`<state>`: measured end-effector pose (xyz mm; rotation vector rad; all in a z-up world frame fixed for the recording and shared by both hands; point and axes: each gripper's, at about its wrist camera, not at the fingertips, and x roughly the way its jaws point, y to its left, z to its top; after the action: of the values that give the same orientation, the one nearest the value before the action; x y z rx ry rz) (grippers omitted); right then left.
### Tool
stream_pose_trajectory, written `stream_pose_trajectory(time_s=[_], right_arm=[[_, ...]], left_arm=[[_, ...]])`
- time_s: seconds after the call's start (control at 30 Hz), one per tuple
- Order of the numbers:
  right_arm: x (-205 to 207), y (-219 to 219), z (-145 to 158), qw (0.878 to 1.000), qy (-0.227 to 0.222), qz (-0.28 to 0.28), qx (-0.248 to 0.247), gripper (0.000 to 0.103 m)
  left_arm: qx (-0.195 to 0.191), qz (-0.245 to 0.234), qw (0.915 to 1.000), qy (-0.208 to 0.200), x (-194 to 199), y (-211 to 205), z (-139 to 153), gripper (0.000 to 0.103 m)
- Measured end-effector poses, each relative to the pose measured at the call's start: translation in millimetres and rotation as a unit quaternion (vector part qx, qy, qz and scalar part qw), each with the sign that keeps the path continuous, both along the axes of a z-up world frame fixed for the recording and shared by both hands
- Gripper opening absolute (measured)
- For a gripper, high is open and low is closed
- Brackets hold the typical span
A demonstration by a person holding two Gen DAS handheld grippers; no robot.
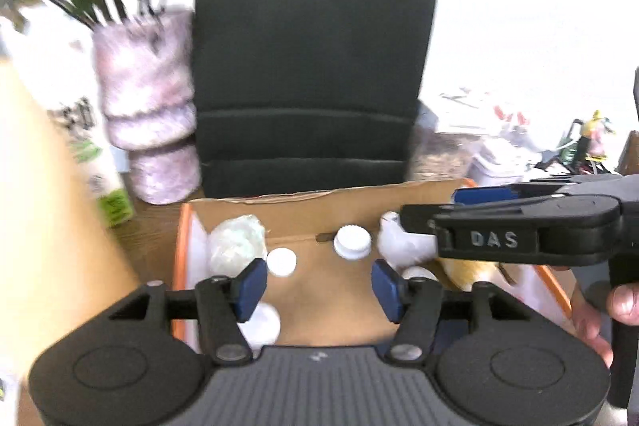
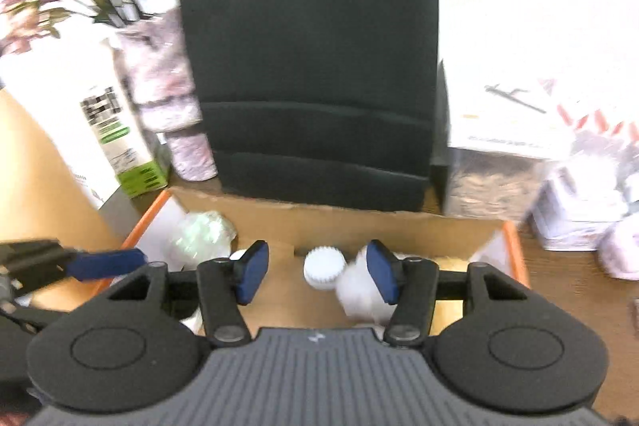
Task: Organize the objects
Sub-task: 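Move both tools back toward the cable and purple cloth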
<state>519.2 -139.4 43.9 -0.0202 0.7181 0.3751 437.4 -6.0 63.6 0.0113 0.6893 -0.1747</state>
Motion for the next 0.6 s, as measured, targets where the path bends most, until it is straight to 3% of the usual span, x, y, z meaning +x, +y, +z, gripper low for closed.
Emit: stream_pose_trajectory(time_s=[0.07, 0.13, 0.2, 0.33, 0.4, 0.5, 0.6], right_arm=[[-41, -8, 13, 0.999, -0.031, 0.002, -0.010, 0.069], [-89, -21, 23, 0.998, -0.062, 0.003, -0.015, 0.071], [-147, -34, 27, 0.994, -0.103, 0.001, -0.024, 0.071], [-272, -59, 23, 0.986, -0.163, 0.020, -0.038, 0.082], [-319, -70, 18, 0.986, -0.164, 0.029, -0.027, 0.085], [-386, -82, 5, 0.992, -0.125, 0.024, 0.004, 0.091], [-439, -84, -10, 0.996, -0.091, 0.015, 0.006, 0.093]], left_arm=[[0.009, -0.003, 0.9996, -0.028, -48, 0, 13, 0.071], [0.002, -0.013, 0.9989, -0.045, -100, 5, 19, 0.082], [-0.009, -0.020, 0.9980, -0.059, -149, 12, 17, 0.084], [-0.023, -0.002, 0.9974, -0.069, -256, 15, -5, 0.086], [-0.027, -0.009, 0.9975, -0.065, -301, 10, -19, 0.087], [-0.016, -0.002, 0.9987, -0.048, -353, 4, -36, 0.087], [-0.019, 0.002, 0.9995, -0.027, -390, 4, -46, 0.087]])
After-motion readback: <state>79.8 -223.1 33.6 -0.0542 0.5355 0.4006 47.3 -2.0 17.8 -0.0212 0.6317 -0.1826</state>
